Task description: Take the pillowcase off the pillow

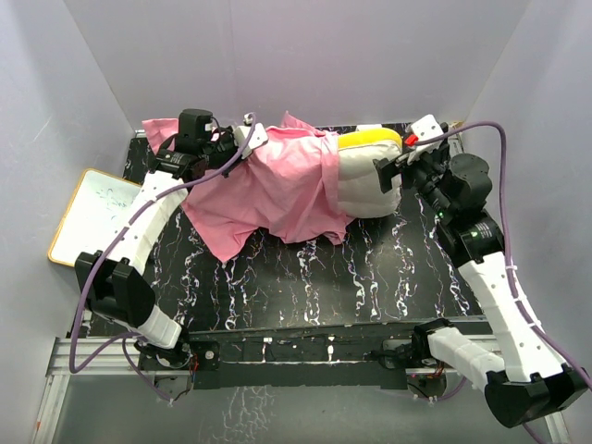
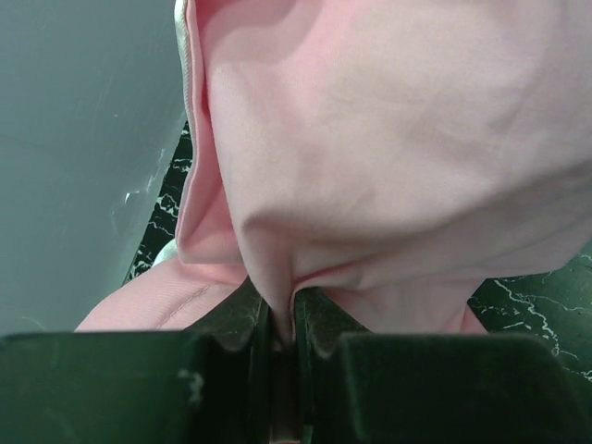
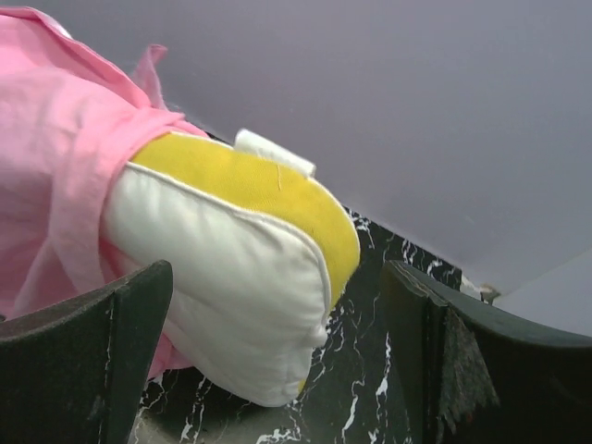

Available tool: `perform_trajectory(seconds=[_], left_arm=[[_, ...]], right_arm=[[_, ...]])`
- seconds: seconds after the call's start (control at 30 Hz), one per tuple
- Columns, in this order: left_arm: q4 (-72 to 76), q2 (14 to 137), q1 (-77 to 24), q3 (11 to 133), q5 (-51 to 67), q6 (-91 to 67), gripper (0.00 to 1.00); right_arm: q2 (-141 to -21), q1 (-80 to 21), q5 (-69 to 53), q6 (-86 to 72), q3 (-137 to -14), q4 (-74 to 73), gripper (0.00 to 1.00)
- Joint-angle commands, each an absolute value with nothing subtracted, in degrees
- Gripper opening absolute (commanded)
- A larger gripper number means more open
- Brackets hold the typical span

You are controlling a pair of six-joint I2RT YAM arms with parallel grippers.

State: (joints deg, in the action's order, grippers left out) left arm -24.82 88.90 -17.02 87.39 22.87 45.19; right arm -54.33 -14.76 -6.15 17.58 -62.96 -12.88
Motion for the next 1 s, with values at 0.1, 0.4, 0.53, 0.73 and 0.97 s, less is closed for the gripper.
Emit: perform_trajectory(seconds=[0.1, 0.4, 0.53, 0.73, 0.97], left_arm=[[-29.1, 86.3, -19.7, 86.8, 19.4, 50.6, 0.0], [-30.1, 86.1, -21.3, 88.5, 19.1, 49.8, 0.0], [-30.5, 85.5, -21.3, 87.7, 18.4, 50.2, 0.0], [-30.7, 85.1, -21.3, 86.7, 18.0, 50.8, 0.0], [-29.9, 84.9, -21.3, 86.8, 16.5, 50.7, 0.0]], right_arm=[[-59.3, -14.7, -19.9, 22.1, -70.3, -16.5, 1.0], [-64.3, -14.7, -19.7, 27.5, -73.5, -17.4, 1.0], [-66.6, -14.6, -14.5, 30.6, -77.4, -16.5, 1.0], [-70.2, -13.6, -17.1, 33.4, -81.4, -17.3, 1.0], [-73.6, -12.7, -38.7, 28.8, -84.5, -28.4, 0.98]])
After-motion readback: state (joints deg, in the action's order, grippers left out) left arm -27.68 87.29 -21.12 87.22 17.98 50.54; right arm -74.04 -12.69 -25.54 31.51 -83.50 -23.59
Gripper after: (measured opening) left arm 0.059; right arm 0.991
